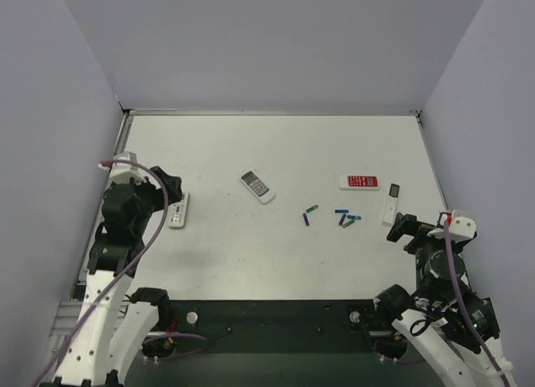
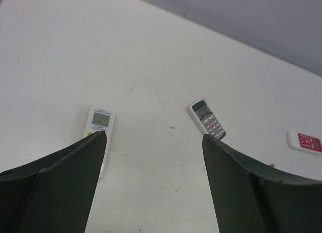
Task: Load the batteries into the remote control
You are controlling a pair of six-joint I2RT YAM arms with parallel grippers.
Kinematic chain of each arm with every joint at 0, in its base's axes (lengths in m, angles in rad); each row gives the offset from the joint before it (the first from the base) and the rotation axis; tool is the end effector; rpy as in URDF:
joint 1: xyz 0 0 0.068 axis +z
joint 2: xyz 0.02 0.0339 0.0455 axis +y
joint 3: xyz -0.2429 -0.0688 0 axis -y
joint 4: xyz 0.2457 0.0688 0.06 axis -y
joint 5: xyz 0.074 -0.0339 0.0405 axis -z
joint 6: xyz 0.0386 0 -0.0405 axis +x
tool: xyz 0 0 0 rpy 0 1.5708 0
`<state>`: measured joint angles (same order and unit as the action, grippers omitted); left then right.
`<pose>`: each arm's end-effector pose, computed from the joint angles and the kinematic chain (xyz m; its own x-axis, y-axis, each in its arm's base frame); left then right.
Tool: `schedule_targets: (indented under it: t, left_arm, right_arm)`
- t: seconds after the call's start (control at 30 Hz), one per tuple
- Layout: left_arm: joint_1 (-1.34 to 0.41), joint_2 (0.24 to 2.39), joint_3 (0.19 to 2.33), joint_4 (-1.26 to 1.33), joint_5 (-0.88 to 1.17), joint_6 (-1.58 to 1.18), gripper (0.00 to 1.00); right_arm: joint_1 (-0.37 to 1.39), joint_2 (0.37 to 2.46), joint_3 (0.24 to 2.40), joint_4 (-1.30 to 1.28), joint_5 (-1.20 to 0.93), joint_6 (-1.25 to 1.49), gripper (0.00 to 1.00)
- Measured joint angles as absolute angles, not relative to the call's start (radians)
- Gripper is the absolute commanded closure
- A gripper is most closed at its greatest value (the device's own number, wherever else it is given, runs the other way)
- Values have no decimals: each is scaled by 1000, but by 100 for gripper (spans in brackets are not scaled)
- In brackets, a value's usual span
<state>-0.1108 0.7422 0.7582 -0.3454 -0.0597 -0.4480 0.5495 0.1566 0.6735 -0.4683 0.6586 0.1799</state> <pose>0.1913 -0.0190 0.3052 -0.3133 -0.4002 -0.8612 -0.0903 0.9153 -0.3925 0.0707 0.0156 0.3300 0.0601 0.2028 -0.9774 0.0991 0.9731 0.2080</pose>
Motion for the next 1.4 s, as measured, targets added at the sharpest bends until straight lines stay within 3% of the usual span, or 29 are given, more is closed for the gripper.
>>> schedule_targets:
  t: [0.27, 0.57, 1.4]
  left_arm:
    - [-145, 317, 691, -315, -216, -457, 11]
    - [-155, 58, 524, -287, -339, -423, 8]
    - [-130, 29, 456, -265, -400, -417, 5]
  right_arm:
    - [550, 96, 673, -476, 728, 193, 0]
    - [550, 94, 654, -479, 741, 207, 0]
    - [550, 61, 641, -475, 715, 181, 2]
